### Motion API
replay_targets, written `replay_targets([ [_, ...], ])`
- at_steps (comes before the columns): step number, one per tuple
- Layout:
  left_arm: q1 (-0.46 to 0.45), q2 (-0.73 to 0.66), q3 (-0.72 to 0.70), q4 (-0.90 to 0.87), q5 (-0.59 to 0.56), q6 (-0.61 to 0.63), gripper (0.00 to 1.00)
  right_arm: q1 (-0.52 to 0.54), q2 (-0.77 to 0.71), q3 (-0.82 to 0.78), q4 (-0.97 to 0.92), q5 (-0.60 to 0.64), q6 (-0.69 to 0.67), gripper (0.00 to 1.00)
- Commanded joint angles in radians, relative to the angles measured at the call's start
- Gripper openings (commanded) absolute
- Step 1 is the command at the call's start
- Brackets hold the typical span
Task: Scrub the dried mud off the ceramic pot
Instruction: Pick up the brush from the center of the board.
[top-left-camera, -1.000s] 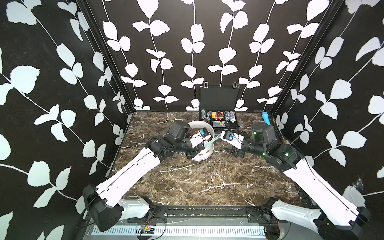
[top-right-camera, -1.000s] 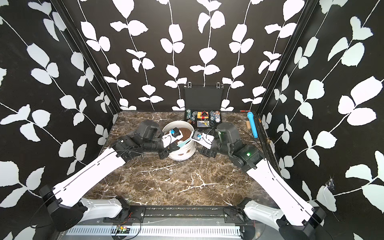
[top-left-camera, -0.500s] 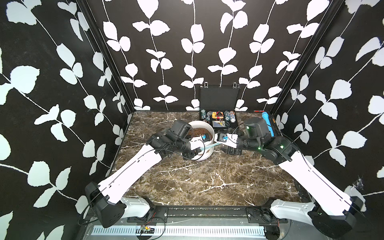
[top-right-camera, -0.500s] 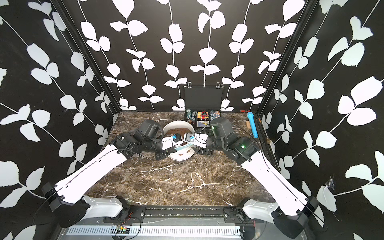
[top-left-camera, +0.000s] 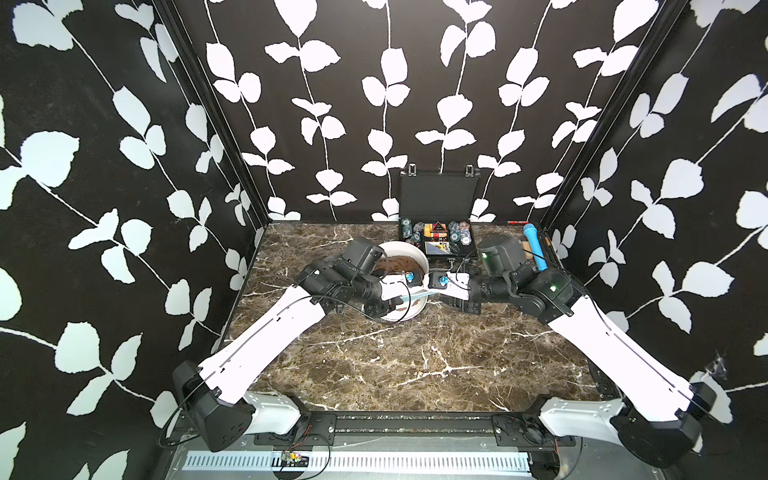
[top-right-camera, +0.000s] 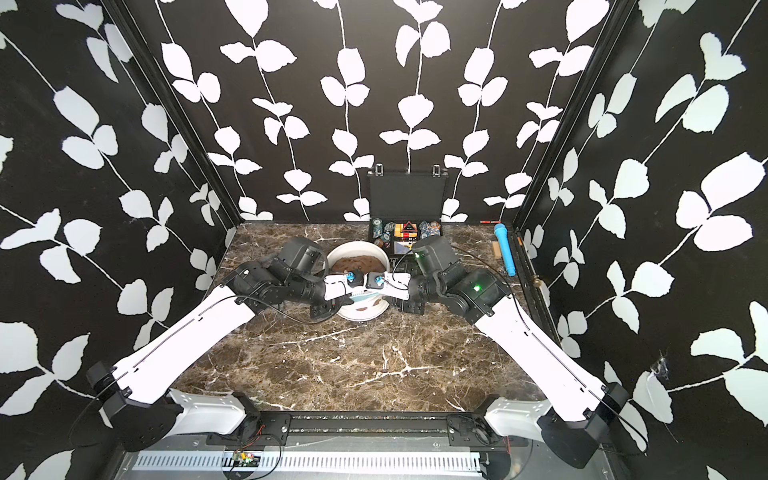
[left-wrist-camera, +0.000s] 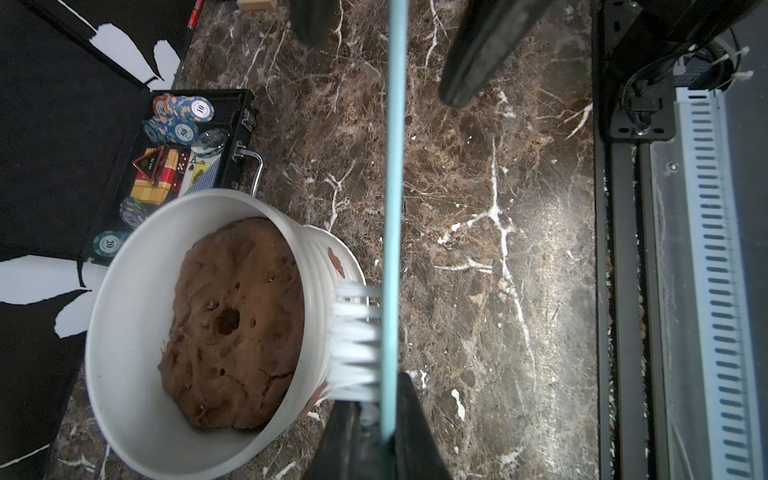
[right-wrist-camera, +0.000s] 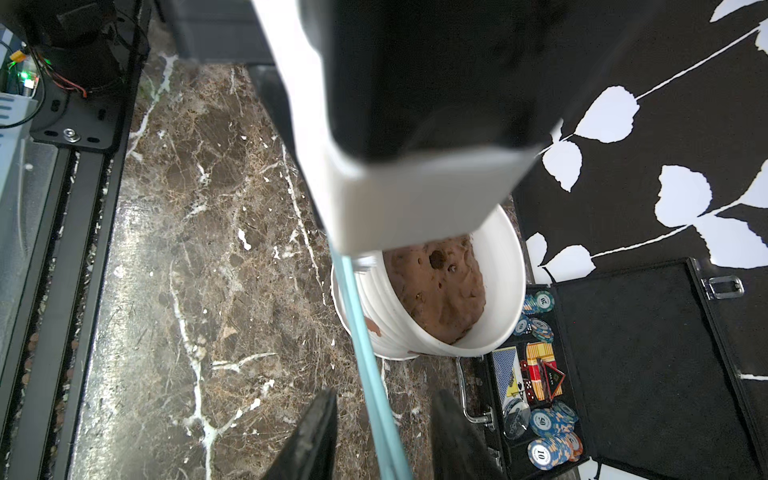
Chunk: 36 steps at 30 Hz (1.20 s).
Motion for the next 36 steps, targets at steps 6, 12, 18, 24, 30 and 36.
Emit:
replay_targets([
  [6, 0.003, -0.017, 0.047, -0.051, 0.051, 0.065, 0.00, 0.008, 0.015, 0.034, -0.028, -0.022, 0.007, 0.35],
  [12, 0.002, 0.007, 0.064, -0.068, 0.057, 0.064, 0.01, 0.007, 0.027, 0.048, -0.037, -0.055, 0.016, 0.22],
  [18, 0.003, 0.008, 0.073, -0.063, 0.050, 0.068, 0.06, 0.007, 0.029, 0.044, -0.034, -0.067, 0.020, 0.10],
  [24, 0.002, 0.017, 0.089, -0.062, 0.029, 0.070, 0.21, 0.007, 0.021, 0.044, -0.036, -0.071, 0.021, 0.00],
  [30, 0.002, 0.024, 0.110, -0.068, -0.007, 0.053, 0.53, 0.007, 0.014, 0.034, -0.032, -0.071, 0.027, 0.00],
  [36, 0.009, 0.004, 0.103, -0.021, -0.059, -0.004, 0.70, 0.007, 0.001, 0.014, -0.026, -0.060, 0.057, 0.00],
])
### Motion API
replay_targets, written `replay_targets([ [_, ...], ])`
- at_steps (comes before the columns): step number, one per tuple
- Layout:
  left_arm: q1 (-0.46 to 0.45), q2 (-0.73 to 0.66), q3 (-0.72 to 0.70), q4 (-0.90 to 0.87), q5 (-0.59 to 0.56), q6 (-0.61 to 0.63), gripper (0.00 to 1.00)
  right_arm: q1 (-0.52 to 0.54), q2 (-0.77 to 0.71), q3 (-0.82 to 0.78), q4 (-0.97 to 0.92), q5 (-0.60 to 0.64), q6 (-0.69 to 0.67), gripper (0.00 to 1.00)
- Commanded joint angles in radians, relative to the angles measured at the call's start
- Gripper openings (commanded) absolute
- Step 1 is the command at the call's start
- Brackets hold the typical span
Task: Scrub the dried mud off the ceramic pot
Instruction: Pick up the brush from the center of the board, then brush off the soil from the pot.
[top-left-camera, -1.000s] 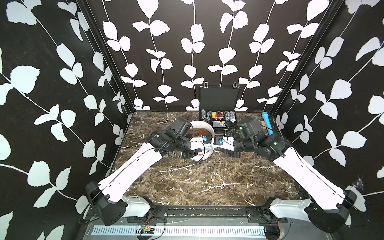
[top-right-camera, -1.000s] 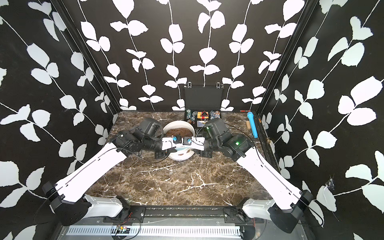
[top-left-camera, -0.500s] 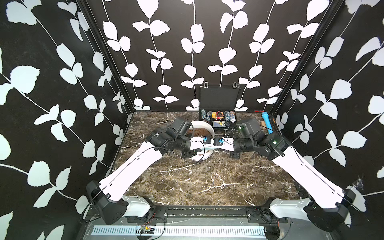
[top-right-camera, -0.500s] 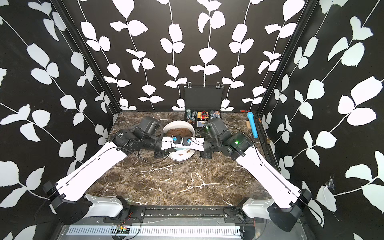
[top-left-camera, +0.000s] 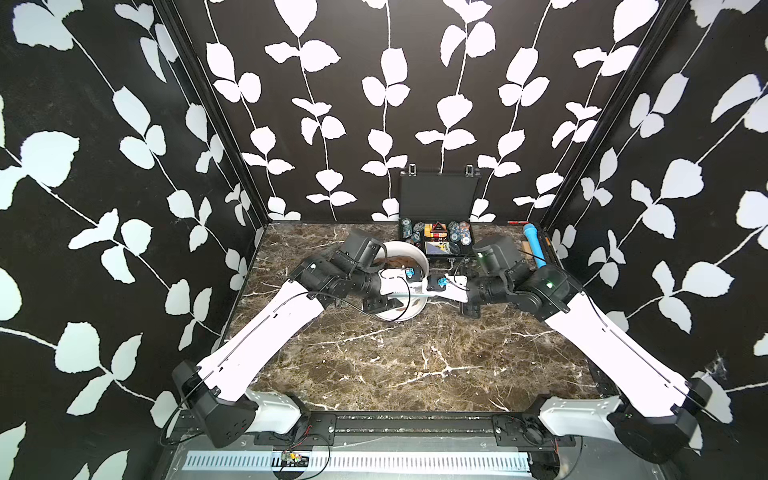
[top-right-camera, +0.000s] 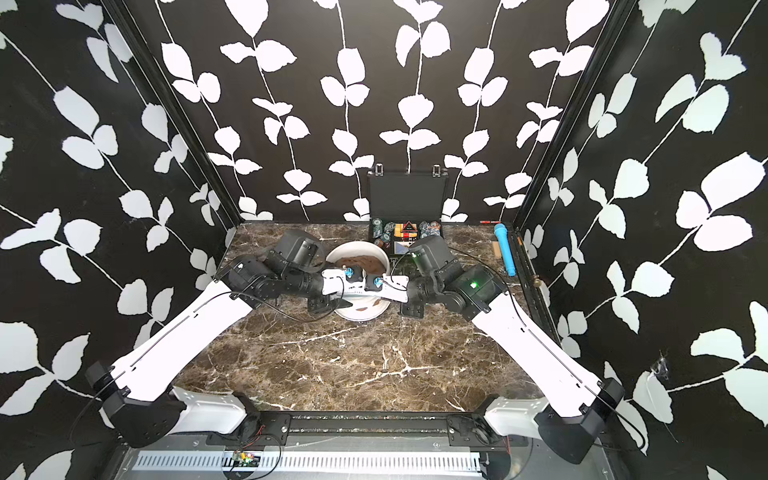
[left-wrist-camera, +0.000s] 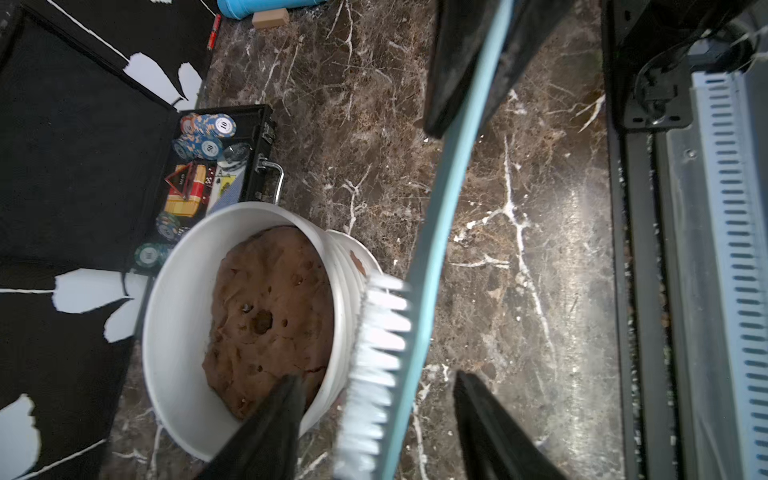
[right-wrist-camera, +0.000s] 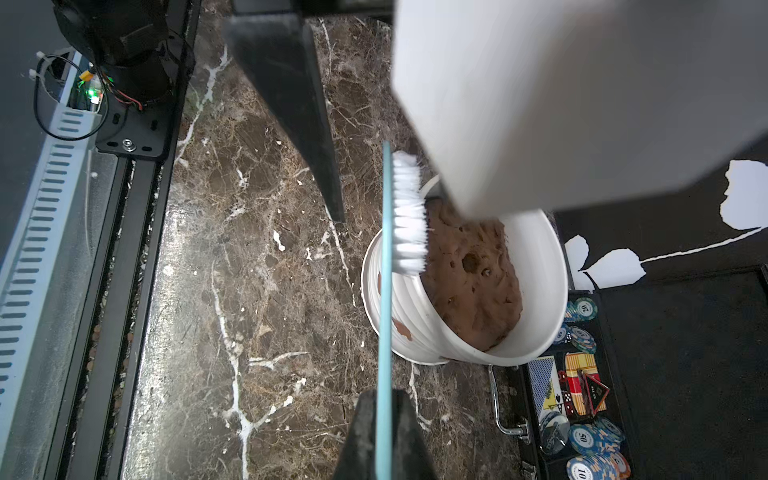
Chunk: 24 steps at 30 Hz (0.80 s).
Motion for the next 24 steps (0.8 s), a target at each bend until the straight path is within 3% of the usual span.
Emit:
replay_targets([
  [1, 0.013, -0.035, 0.001, 0.056, -0.035, -0.076, 0.74, 0.005, -0.024, -0.024, 0.040, 0.006, 0.043, 0.00],
  [3, 0.057, -0.067, -0.036, 0.130, -0.028, -0.153, 0.79, 0.004, -0.047, -0.071, 0.077, 0.027, 0.073, 0.00],
  [8, 0.229, -0.133, -0.146, 0.279, 0.047, -0.491, 0.82, -0.028, -0.151, -0.244, 0.253, 0.022, 0.186, 0.00],
  [10, 0.243, -0.141, -0.199, 0.318, -0.014, -0.600, 0.84, -0.031, -0.175, -0.299, 0.297, 0.003, 0.217, 0.00],
  [15, 0.273, -0.117, -0.290, 0.350, -0.297, -0.962, 0.83, -0.030, -0.208, -0.447, 0.432, -0.058, 0.300, 0.00],
  [18, 0.276, -0.083, -0.293, 0.343, -0.448, -1.120, 0.82, -0.029, -0.210, -0.514, 0.512, -0.091, 0.349, 0.00],
  [24, 0.275, 0.056, -0.197, 0.336, -0.476, -1.308, 0.75, 0.006, -0.162, -0.588, 0.681, -0.047, 0.415, 0.00],
])
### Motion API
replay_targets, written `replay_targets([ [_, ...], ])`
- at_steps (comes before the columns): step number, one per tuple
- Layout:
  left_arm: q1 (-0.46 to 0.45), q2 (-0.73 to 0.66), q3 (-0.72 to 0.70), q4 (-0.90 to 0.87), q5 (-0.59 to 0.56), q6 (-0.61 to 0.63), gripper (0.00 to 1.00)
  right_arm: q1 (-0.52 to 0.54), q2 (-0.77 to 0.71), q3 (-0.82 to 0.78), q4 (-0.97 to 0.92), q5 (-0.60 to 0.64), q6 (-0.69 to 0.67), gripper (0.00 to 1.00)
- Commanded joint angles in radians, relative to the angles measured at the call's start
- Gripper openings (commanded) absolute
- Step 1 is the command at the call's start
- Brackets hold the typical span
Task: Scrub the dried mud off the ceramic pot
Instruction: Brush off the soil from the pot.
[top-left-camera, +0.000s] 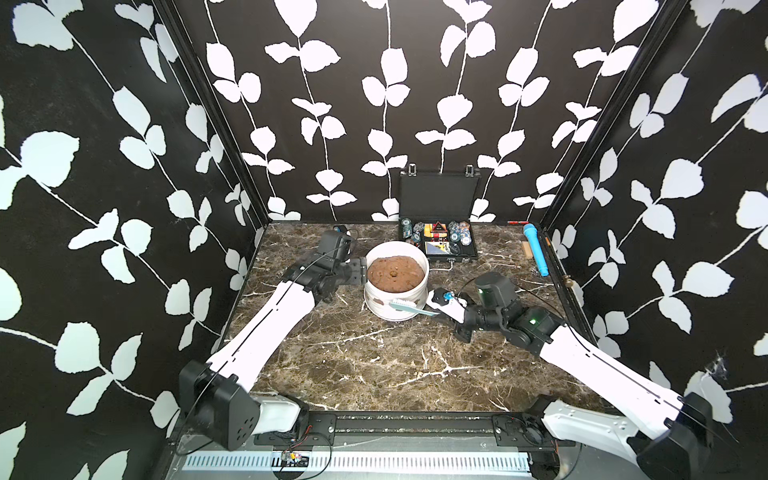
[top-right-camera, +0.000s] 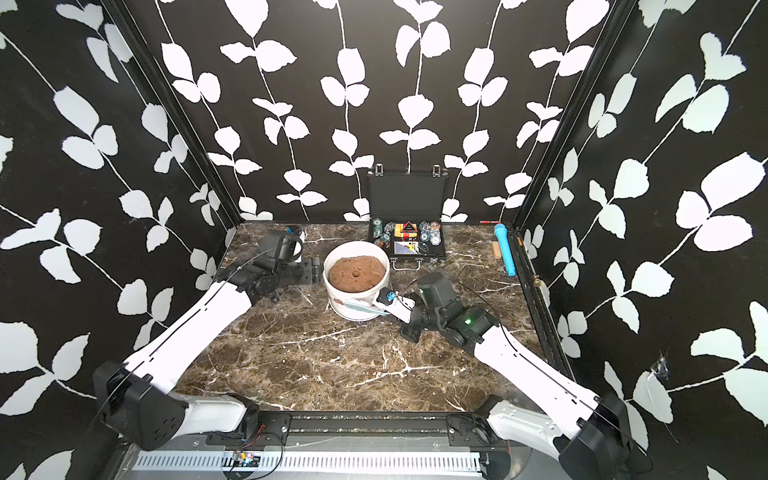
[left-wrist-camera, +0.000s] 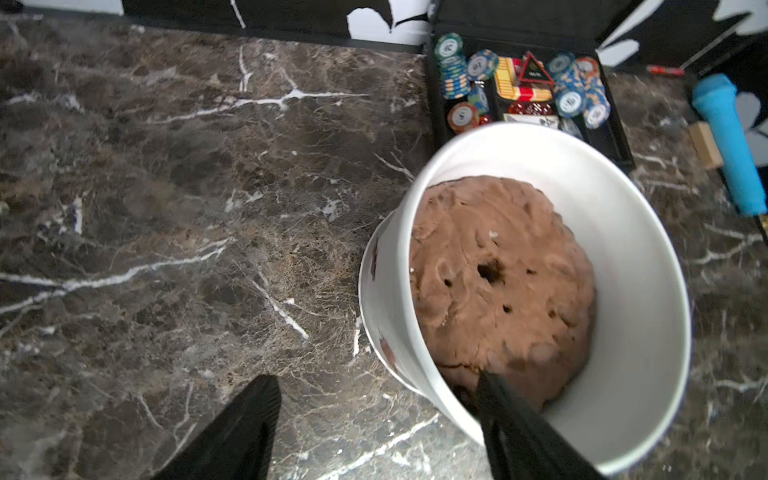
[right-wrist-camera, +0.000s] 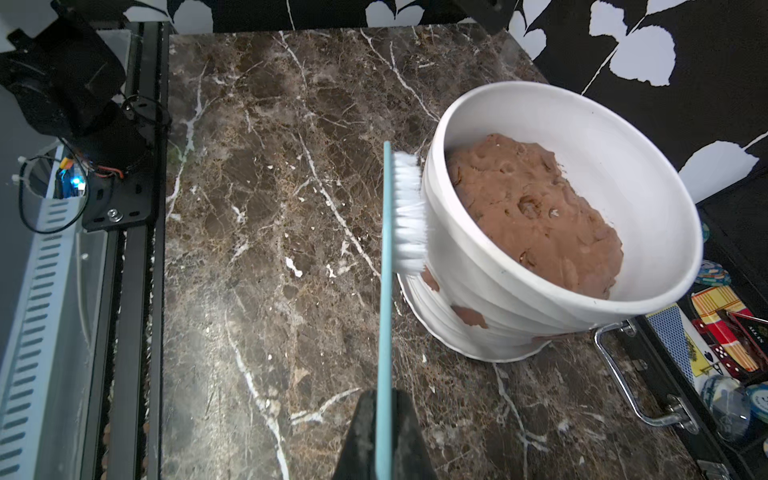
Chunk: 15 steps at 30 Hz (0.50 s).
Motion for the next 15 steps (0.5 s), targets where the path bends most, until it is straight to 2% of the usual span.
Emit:
replay_targets([
  [1, 0.000, 0.064, 0.071, 0.000, -0.064, -0.168, 0.73, 0.036, 0.020, -0.027, 0.174, 0.024, 0.061, 0.00],
  [9, 0.000, 0.156, 0.109, -0.018, -0.044, -0.194, 0.64, 0.114, 0.054, -0.106, 0.296, 0.139, 0.131, 0.00],
  [12, -0.001, 0.191, 0.113, -0.012, -0.027, -0.205, 0.54, 0.143, 0.063, -0.122, 0.330, 0.205, 0.162, 0.00],
  [15, -0.001, 0.205, 0.119, -0.016, -0.042, -0.209, 0.49, 0.183, 0.069, -0.127, 0.339, 0.284, 0.174, 0.00],
])
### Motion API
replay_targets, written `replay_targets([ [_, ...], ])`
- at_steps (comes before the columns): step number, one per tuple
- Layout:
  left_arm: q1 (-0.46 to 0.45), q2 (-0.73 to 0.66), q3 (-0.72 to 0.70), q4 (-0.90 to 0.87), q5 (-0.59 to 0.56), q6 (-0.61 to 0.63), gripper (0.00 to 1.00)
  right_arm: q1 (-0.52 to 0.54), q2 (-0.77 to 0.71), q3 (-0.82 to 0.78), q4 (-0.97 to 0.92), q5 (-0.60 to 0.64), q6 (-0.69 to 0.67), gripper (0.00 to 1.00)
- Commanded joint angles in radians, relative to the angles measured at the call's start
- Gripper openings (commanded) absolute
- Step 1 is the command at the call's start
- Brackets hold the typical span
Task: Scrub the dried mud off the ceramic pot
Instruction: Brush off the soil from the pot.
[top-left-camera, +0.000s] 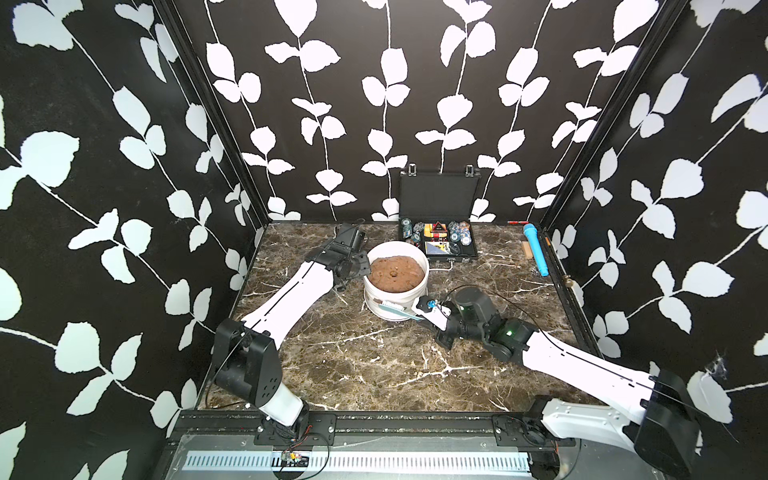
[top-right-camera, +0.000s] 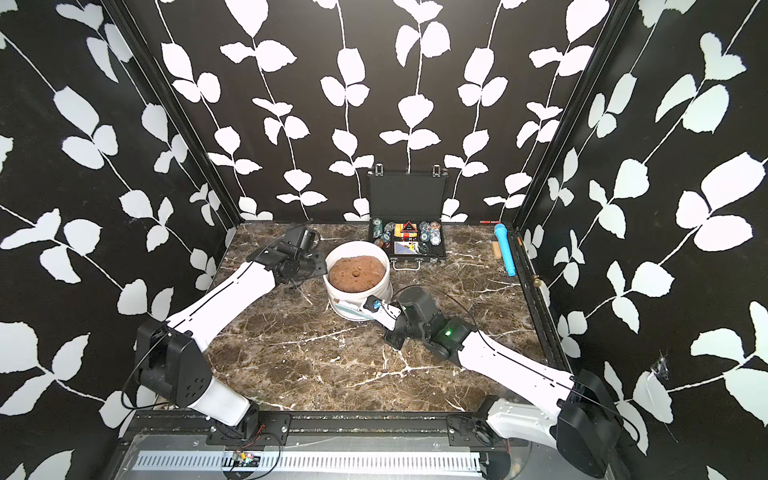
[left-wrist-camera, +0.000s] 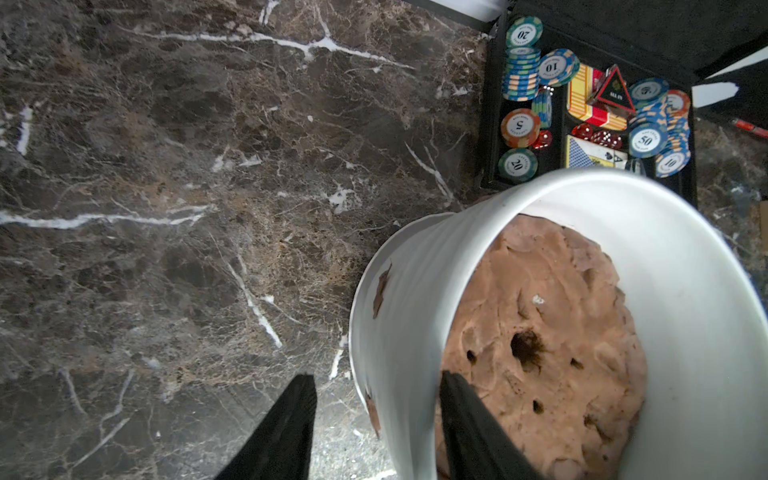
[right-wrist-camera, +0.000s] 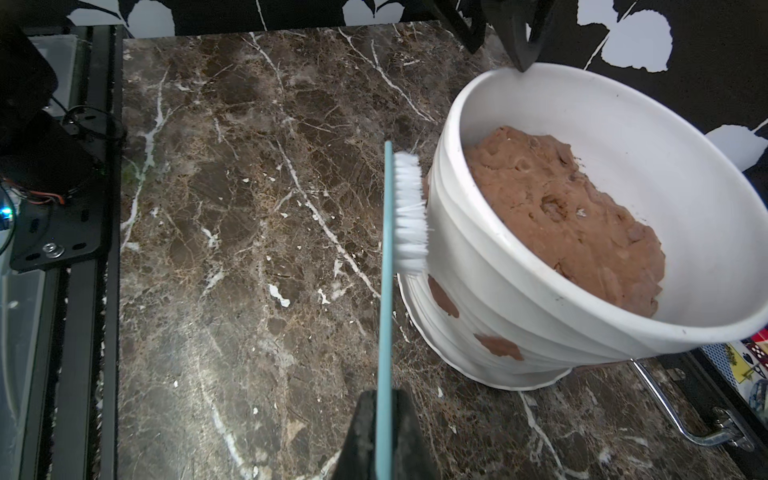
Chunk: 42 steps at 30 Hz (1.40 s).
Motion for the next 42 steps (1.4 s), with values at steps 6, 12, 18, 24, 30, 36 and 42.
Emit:
replay_targets([
  [6, -0.004, 0.043, 0.065, -0.018, -0.001, -0.020, 0.46, 0.078, 0.018, -0.023, 0.119, 0.145, 0.064, 0.00],
  [12, -0.020, 0.091, 0.094, -0.054, -0.031, -0.027, 0.36, 0.126, 0.047, -0.006, 0.103, 0.218, 0.095, 0.00],
  [18, -0.036, 0.119, 0.112, -0.078, -0.037, -0.043, 0.28, 0.185, 0.094, 0.026, 0.111, 0.403, 0.153, 0.00],
  [24, -0.049, 0.149, 0.125, -0.100, -0.025, -0.056, 0.16, 0.239, 0.144, 0.051, 0.157, 0.510, 0.188, 0.00],
  [30, -0.054, 0.158, 0.138, -0.123, -0.033, -0.066, 0.13, 0.249, 0.168, 0.066, 0.175, 0.545, 0.204, 0.00],
  [36, -0.060, 0.167, 0.146, -0.127, -0.037, -0.059, 0.09, 0.233, 0.191, 0.082, 0.167, 0.555, 0.203, 0.00],
  [42, -0.064, 0.165, 0.134, -0.120, -0.034, -0.049, 0.08, 0.187, 0.211, 0.063, 0.156, 0.519, 0.226, 0.00],
])
